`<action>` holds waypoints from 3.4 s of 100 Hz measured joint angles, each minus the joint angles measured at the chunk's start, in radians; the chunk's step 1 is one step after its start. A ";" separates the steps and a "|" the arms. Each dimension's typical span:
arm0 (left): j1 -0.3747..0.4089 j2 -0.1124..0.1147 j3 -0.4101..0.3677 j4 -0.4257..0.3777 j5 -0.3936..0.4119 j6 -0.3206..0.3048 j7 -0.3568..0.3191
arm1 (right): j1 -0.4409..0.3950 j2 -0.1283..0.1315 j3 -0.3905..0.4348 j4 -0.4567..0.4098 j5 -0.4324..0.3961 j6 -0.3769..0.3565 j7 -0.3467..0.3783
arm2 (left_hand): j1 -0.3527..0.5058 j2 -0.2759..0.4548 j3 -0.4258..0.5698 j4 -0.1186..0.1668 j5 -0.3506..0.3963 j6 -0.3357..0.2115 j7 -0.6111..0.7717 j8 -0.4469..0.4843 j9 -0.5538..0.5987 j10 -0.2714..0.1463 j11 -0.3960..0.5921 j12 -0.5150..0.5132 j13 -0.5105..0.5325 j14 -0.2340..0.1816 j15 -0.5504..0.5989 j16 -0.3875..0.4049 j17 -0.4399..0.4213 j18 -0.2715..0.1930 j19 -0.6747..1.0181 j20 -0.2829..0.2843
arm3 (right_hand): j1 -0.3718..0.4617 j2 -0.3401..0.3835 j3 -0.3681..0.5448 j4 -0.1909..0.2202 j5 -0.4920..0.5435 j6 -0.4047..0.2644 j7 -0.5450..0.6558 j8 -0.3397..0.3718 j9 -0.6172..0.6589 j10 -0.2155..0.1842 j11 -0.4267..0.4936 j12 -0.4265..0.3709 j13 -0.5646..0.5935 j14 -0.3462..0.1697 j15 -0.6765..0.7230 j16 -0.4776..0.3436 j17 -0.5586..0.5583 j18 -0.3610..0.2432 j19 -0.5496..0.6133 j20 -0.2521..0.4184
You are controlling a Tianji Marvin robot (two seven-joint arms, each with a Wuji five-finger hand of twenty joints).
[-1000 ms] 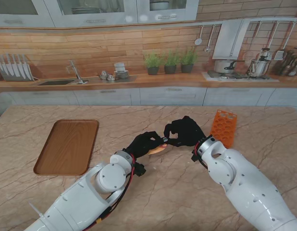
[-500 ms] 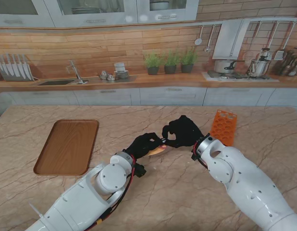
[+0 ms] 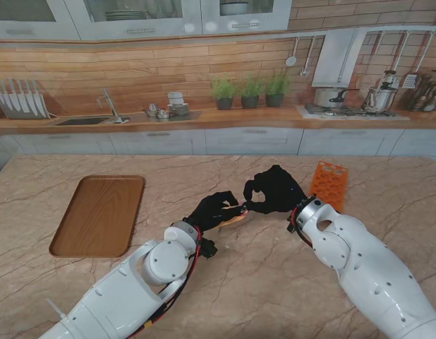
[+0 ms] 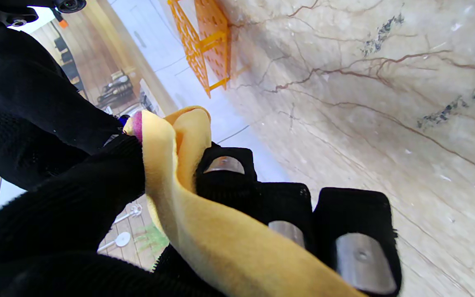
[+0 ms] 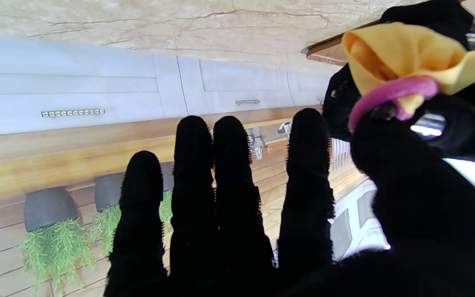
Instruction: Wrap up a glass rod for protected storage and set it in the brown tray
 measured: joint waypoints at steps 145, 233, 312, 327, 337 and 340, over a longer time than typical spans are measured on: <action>-0.030 -0.007 0.007 0.033 -0.018 -0.041 0.005 | -0.103 -0.020 0.083 -0.088 0.139 0.079 0.056 | 0.010 0.003 0.005 0.012 -0.043 -0.011 -0.192 -0.167 -0.010 -0.004 0.015 0.000 -0.006 -0.001 0.000 0.000 0.000 0.000 0.000 0.007 | -0.044 -0.078 0.239 -0.163 -0.117 -0.059 0.122 -0.163 -0.001 0.003 -0.024 0.000 0.000 0.001 -0.012 0.005 -0.001 0.000 -0.030 0.011; -0.027 -0.009 -0.011 0.049 -0.073 -0.103 -0.002 | -0.085 -0.027 0.028 -0.064 0.197 0.114 0.093 | -0.062 -0.041 0.295 0.149 -0.214 -0.028 -0.459 -0.149 -0.100 0.014 -0.006 -0.001 -0.019 -0.012 -0.005 0.005 0.000 -0.016 0.000 0.061 | 0.023 -0.201 0.274 -0.186 -0.122 -0.043 0.069 -0.164 0.018 -0.009 -0.026 0.000 0.018 -0.007 -0.013 0.005 0.025 0.000 -0.030 0.010; -0.034 -0.012 -0.001 0.077 -0.084 -0.148 -0.011 | -0.040 -0.052 -0.056 -0.007 0.315 0.163 0.018 | 0.166 -0.065 0.255 0.385 -0.282 -0.132 -0.431 -0.098 -0.567 0.099 -0.494 -0.256 -0.023 -0.112 -0.010 0.068 0.011 -0.147 0.000 0.094 | 0.095 0.001 0.229 -0.206 -0.121 -0.035 0.138 -0.173 0.013 -0.008 -0.024 0.000 0.017 -0.005 -0.001 0.005 0.025 0.000 -0.034 0.011; -0.033 -0.009 -0.002 0.078 -0.094 -0.148 -0.019 | -0.024 -0.054 -0.078 0.007 0.311 0.165 0.020 | 0.168 -0.066 0.295 0.318 -0.282 -0.119 -0.428 -0.098 -0.567 0.100 -0.494 -0.223 -0.023 -0.119 -0.010 0.069 0.011 -0.155 0.000 0.107 | 0.094 -0.066 0.280 -0.206 -0.115 -0.035 0.161 -0.176 0.013 -0.007 -0.024 0.000 0.017 -0.001 0.000 0.005 0.025 0.000 -0.029 0.011; -0.033 -0.008 -0.002 0.078 -0.098 -0.145 -0.025 | -0.018 -0.054 -0.083 0.013 0.287 0.162 0.019 | 0.192 -0.104 0.340 0.215 -0.282 -0.111 -0.421 -0.098 -0.546 0.110 -0.494 -0.184 -0.023 -0.119 -0.010 0.069 0.011 -0.158 0.000 0.108 | 0.093 -0.089 0.298 -0.206 -0.111 -0.035 0.170 -0.178 0.013 -0.007 -0.023 0.000 0.018 -0.001 0.000 0.005 0.026 0.000 -0.024 0.010; -0.033 -0.008 -0.002 0.078 -0.098 -0.145 -0.026 | -0.018 -0.054 -0.083 0.013 0.287 0.162 0.019 | 0.192 -0.104 0.343 0.199 -0.282 -0.110 -0.420 -0.098 -0.545 0.112 -0.494 -0.174 -0.023 -0.120 -0.010 0.069 0.011 -0.158 0.000 0.108 | 0.093 -0.105 0.307 -0.206 -0.107 -0.035 0.170 -0.179 0.013 -0.007 -0.023 0.000 0.018 -0.001 0.000 0.005 0.026 0.000 -0.023 0.010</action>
